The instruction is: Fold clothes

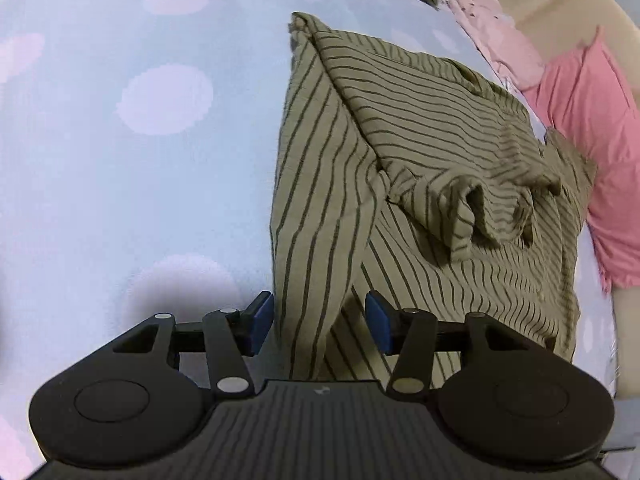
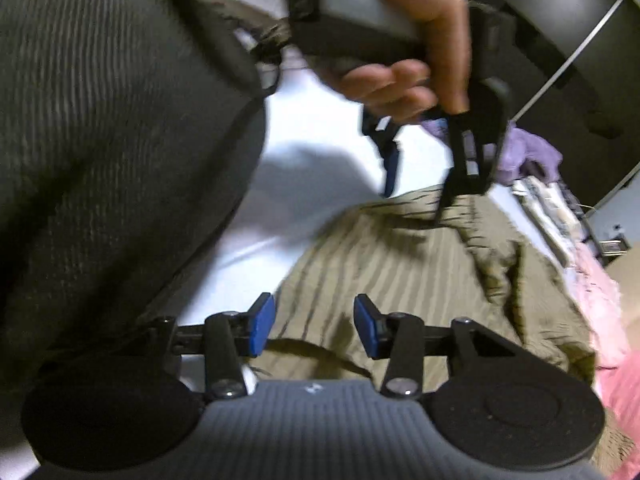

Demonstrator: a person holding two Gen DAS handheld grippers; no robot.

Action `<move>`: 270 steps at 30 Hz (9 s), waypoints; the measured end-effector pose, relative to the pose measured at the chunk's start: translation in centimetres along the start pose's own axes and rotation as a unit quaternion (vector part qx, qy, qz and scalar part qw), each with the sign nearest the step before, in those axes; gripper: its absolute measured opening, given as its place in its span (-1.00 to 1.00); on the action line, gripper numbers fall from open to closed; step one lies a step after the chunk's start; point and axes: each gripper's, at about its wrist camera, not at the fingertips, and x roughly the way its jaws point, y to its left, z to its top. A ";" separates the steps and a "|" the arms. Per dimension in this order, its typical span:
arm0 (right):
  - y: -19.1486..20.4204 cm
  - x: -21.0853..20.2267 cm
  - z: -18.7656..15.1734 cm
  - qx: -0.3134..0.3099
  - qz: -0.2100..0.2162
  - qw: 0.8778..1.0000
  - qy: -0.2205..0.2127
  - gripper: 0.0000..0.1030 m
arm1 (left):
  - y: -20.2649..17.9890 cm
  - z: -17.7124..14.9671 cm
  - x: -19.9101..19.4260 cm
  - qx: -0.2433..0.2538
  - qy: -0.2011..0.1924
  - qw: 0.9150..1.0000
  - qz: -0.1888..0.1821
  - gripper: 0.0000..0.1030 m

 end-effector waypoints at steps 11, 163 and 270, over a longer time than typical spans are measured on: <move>0.7 0.1 -0.5 -0.035 -0.022 0.999 -0.013 -0.14 | 2.3 3.6 1.8 -0.108 -0.054 0.992 -0.024 -0.09; -60.8 18.7 -23.0 0.674 0.085 0.733 -0.022 -0.90 | -11.8 20.3 18.4 -0.134 -0.048 0.958 -0.251 -0.75; -29.8 -14.6 -19.6 0.480 0.324 0.809 -0.103 -0.86 | -12.1 -17.4 -9.5 -0.030 -0.005 0.950 -0.310 -0.73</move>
